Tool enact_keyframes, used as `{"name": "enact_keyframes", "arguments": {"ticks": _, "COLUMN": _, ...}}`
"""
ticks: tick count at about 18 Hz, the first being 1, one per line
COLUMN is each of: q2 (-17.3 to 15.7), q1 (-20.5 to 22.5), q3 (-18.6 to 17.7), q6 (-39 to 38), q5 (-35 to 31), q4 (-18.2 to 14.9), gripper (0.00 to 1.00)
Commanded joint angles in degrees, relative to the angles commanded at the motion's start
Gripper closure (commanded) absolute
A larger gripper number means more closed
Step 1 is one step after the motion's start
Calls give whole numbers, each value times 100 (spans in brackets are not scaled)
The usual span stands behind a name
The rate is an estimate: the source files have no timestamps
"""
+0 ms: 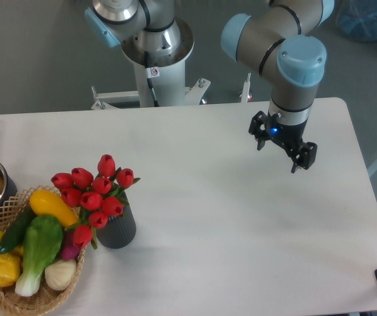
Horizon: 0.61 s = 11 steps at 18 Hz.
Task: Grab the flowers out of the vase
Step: 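Move the open gripper from its start pose toward the tulip vase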
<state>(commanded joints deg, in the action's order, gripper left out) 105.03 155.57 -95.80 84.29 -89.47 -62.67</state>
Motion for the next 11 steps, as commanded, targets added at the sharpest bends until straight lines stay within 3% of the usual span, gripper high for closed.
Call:
{"name": "enact_keyframes", "arguments": {"ticks": 5, "q2": -26, "q1": -70, "q3": 9, "q6": 35, "q5": 105, "q4": 9, "gripper": 0}}
{"name": "enact_keyframes", "arguments": {"ticks": 8, "q2": -79, "q1": -97, "q3": -297, "q6": 26, "q5": 490, "q4": 52, "gripper": 0}}
{"name": "enact_keyframes", "arguments": {"ticks": 11, "q2": -219, "q1": -62, "q3": -850, "q6": -79, "q5": 1395, "q4": 832, "gripper": 0}}
